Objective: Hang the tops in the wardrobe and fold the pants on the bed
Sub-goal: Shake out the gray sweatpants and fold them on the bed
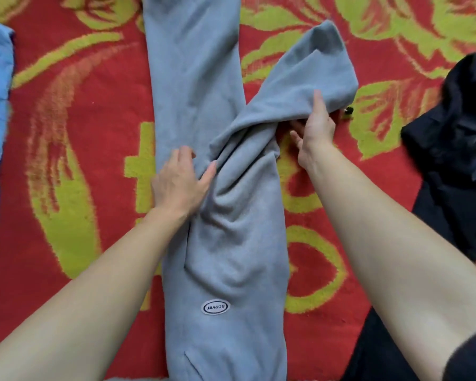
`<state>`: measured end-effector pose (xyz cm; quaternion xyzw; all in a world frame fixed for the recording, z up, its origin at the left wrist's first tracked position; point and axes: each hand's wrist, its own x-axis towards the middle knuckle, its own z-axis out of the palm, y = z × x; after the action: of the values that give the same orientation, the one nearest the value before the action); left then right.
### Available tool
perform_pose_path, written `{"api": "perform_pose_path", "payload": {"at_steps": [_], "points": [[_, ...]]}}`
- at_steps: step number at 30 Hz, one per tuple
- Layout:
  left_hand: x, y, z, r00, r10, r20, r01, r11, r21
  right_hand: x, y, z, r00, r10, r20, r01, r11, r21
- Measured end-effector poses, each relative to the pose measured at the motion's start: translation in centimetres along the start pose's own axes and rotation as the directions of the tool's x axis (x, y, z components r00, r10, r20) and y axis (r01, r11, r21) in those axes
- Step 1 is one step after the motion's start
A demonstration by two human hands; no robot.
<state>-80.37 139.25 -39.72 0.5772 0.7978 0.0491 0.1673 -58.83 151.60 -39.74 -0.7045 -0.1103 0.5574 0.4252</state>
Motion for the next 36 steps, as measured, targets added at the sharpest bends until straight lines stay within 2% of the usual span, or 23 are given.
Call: {"api": "perform_pose_path", "payload": {"at_steps": [2,4,6,7,10,13,15,16,17,18,19,20,22,23,24,25,26,27,29,33,36], "points": [[2.6,1.9,0.8,0.992,0.122,0.034,-0.12,0.99,-0.075,1.3,-0.9,0.5,0.995,-0.04,-0.091,0.05,0.992,0.116],[4.5,3.2,1.4,0.979,0.197,0.041,-0.192,0.975,-0.11,1.9,-2.1,1.7,0.99,-0.083,-0.11,0.104,0.974,0.201],[5.7,3.7,1.3,0.981,0.186,-0.048,-0.192,0.954,-0.231,1.9,-3.4,3.9,0.979,-0.192,-0.07,0.203,0.952,0.229],[6.1,3.6,1.0,0.984,0.139,-0.109,-0.168,0.93,-0.326,1.9,-4.2,5.2,0.956,-0.29,-0.052,0.295,0.94,0.171],[7.1,1.9,-0.4,0.981,-0.07,-0.182,-0.053,0.805,-0.591,1.2,-6.5,9.8,0.806,-0.591,0.003,0.583,0.795,-0.168],[8.6,-1.3,-1.2,0.971,-0.141,-0.193,-0.038,0.705,-0.708,0.6,-7.0,15.6,0.647,-0.745,0.16,0.758,0.605,-0.244],[9.8,-3.9,-1.0,0.962,-0.196,-0.188,-0.002,0.687,-0.727,0.1,-6.3,19.7,0.602,-0.721,0.343,0.797,0.52,-0.307],[10.4,-5.1,-0.8,0.963,-0.216,-0.162,0.036,0.696,-0.717,-0.2,-5.7,21.6,0.608,-0.627,0.488,0.793,0.506,-0.338],[10.8,-6.1,-0.5,0.967,-0.224,-0.118,0.082,0.72,-0.69,-0.2,-4.8,23.2,0.628,-0.449,0.636,0.767,0.498,-0.405],[11.2,-6.9,-0.3,0.973,-0.221,-0.065,0.127,0.751,-0.648,0.0,-3.7,24.3,0.631,-0.257,0.732,0.756,0.415,-0.506],[11.5,-7.3,-0.1,0.976,-0.215,-0.017,0.16,0.777,-0.609,0.6,-2.5,24.7,0.63,-0.143,0.763,0.761,0.31,-0.57],[11.8,-7.4,0.0,0.977,-0.212,0.018,0.183,0.792,-0.582,0.9,-1.6,24.6,0.615,-0.128,0.778,0.785,0.192,-0.589],[12.3,-7.4,0.0,0.977,-0.203,0.068,0.205,0.8,-0.563,1.4,-0.1,23.3,0.511,-0.365,0.778,0.844,0.041,-0.535],[12.3,-7.4,-0.1,0.976,-0.198,0.087,0.212,0.797,-0.565,1.8,0.6,22.3,0.437,-0.496,0.751,0.844,-0.063,-0.532],[12.4,-7.5,-0.2,0.976,-0.189,0.104,0.215,0.795,-0.568,2.2,1.1,21.3,0.393,-0.572,0.72,0.798,-0.177,-0.577],[12.5,-7.7,-0.3,0.977,-0.177,0.12,0.213,0.795,-0.568,2.8,1.6,20.5,0.433,-0.557,0.709,0.718,-0.262,-0.644],[12.6,-7.9,-0.3,0.978,-0.162,0.131,0.208,0.799,-0.565,3.5,2.2,19.9,0.51,-0.488,0.708,0.646,-0.327,-0.69],[12.7,-8.0,-0.2,0.979,-0.148,0.137,0.2,0.802,-0.562,4.2,2.7,19.7,0.586,-0.401,0.705,0.605,-0.363,-0.709],[12.9,-8.0,-0.2,0.982,-0.133,0.136,0.187,0.801,-0.569,5.7,3.0,20.2,0.648,-0.317,0.693,0.586,-0.373,-0.719],[13.1,-7.7,-0.3,0.982,-0.126,0.137,0.182,0.805,-0.564,5.3,2.3,20.1,0.639,-0.287,0.714,0.605,-0.386,-0.697],[12.7,-7.4,-0.7,0.987,-0.122,0.103,0.159,0.818,-0.553,2.4,3.4,17.2,0.588,-0.389,0.709,0.626,-0.337,-0.704]]}}
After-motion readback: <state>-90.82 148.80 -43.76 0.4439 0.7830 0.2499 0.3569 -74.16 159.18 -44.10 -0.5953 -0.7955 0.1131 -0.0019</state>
